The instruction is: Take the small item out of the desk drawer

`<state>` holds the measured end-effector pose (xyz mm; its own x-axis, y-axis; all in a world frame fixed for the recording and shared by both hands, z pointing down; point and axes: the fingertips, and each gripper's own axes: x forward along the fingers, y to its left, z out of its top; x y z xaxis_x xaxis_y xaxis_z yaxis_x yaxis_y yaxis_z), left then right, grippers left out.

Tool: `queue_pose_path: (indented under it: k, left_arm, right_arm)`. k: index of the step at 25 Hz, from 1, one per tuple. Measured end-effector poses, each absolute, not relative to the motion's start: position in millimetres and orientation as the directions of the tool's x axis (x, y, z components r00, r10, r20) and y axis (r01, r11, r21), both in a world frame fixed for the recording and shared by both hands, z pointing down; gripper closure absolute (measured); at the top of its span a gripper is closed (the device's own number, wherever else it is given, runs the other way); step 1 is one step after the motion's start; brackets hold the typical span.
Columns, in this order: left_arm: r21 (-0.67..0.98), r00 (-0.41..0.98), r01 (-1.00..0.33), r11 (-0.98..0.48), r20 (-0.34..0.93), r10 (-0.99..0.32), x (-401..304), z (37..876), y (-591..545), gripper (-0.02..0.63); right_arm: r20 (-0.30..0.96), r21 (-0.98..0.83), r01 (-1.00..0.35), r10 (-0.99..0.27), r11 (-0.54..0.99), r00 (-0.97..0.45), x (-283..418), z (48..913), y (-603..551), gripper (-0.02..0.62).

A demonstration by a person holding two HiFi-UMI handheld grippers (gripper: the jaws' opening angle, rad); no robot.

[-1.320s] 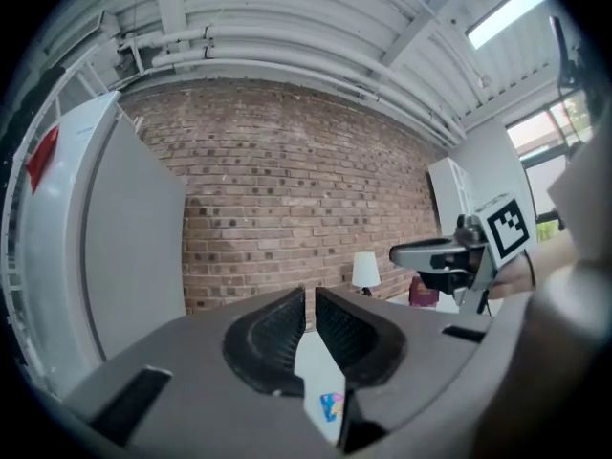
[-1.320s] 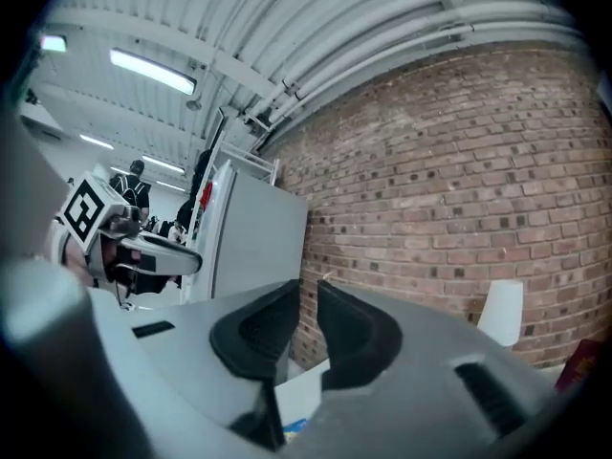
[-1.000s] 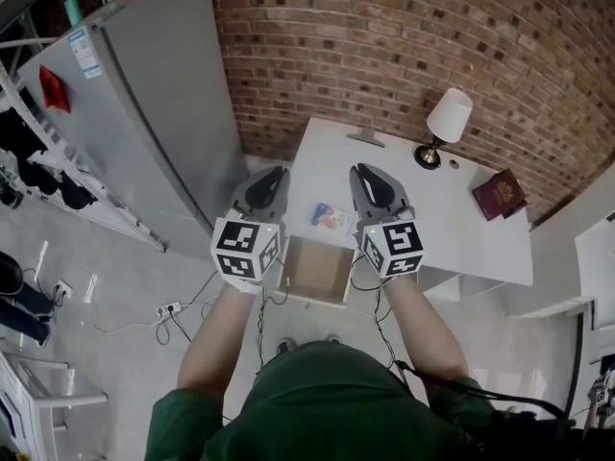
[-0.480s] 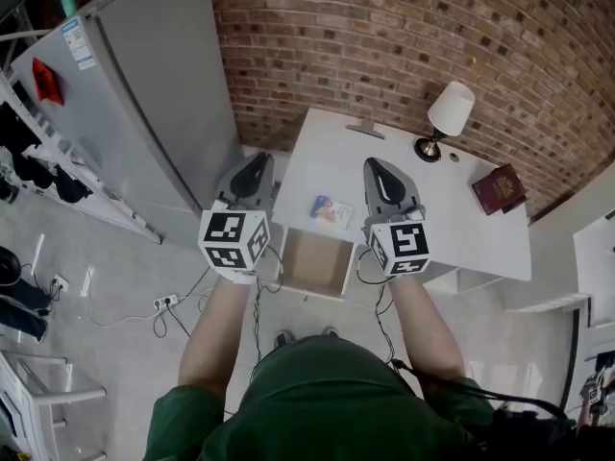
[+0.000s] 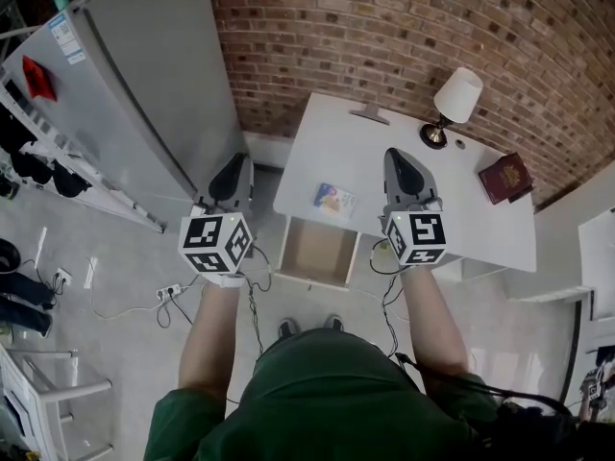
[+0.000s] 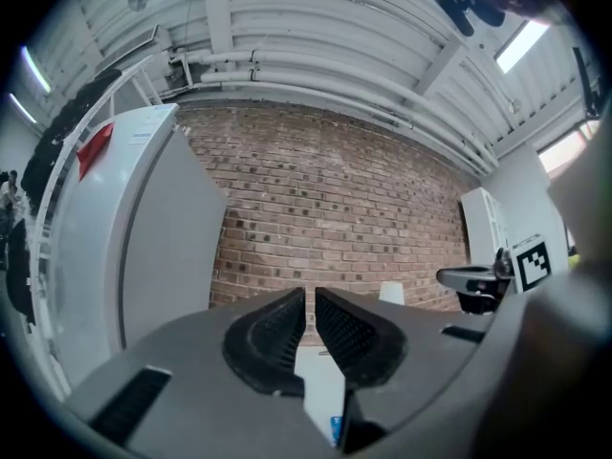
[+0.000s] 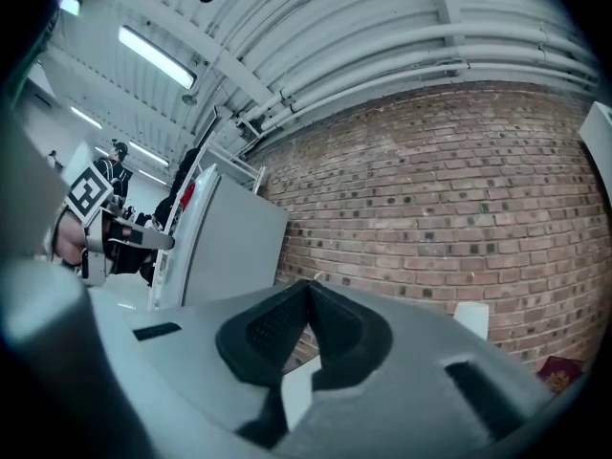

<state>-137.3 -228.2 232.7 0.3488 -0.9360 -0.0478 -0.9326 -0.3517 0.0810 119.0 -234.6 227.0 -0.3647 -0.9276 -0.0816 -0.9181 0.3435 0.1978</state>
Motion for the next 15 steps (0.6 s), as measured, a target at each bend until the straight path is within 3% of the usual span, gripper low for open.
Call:
queue_pose_path:
  k: [15]
  left_arm:
    - [0.109,0.365,-0.923,-0.368,-0.043,-0.930,-126,238,-235,0.577]
  right_arm:
    - [-0.099,0.215,-0.893,-0.901,0.394,-0.422,111,222,-234,0.592]
